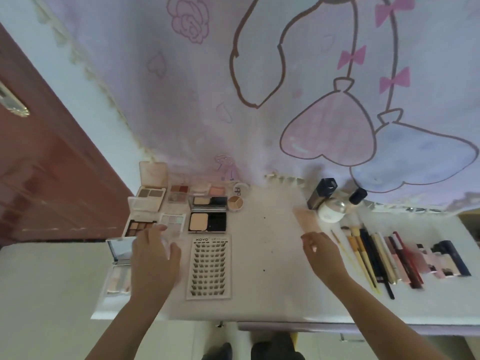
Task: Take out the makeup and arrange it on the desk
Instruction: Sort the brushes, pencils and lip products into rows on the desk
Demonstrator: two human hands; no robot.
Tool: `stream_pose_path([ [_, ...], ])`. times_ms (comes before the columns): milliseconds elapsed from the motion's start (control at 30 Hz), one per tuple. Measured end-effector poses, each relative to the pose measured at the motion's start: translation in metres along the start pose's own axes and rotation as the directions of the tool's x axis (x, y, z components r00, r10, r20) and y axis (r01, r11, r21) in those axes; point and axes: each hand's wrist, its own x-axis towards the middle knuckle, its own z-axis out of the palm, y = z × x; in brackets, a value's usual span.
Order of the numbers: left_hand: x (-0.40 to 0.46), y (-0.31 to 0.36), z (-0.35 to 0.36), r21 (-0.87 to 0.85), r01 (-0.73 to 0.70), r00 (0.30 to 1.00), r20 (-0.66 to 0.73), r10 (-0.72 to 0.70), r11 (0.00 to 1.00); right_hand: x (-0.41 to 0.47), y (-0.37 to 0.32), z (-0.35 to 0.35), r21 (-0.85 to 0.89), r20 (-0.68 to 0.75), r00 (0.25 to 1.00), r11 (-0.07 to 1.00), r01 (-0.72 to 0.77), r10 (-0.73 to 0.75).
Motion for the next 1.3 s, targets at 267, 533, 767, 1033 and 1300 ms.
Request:
stream_pose_path([
  [267, -0.027, 0.139, 0.152, -0.278, 0.06, 0.754, 0.642, 0.138, 0.959, 0.044, 0.021, -0.017, -0.192, 0.15, 0.988, 0.981, -0.009, 0.038],
  [533, -0.03, 0.176, 0.202, -0.332, 0.605, 0.487, 0.874, -0.006, 0.724, 0.05, 0.028, -0.014, -0.34, 0.197, 0.98, 0.936, 0.087, -0.02],
  [767, -0.03, 0.159, 0.165, -0.049, -0.436, 0.748, 0.535, 0.392, 0.899, 0.042, 0.013, -0.058, 0.145, 0.306, 0.943, 0.985, 0.091, -0.132],
  [1033, -0.016, 0.154, 0.103, 0.049, -0.611, 0.704, 0.49, 0.514, 0.79, 0.026, -0.044, -0.075, 0.082, 0.444, 0.889, 0.993, 0.086, -0.114],
  [1300, -0.007, 0.13, 0.065, -0.407, 0.059, 0.719, 0.65, 0.244, 0.912, 0.018, -0.078, -0.073, 0.251, 0.525, 0.764, 0.926, 0.283, -0.376],
])
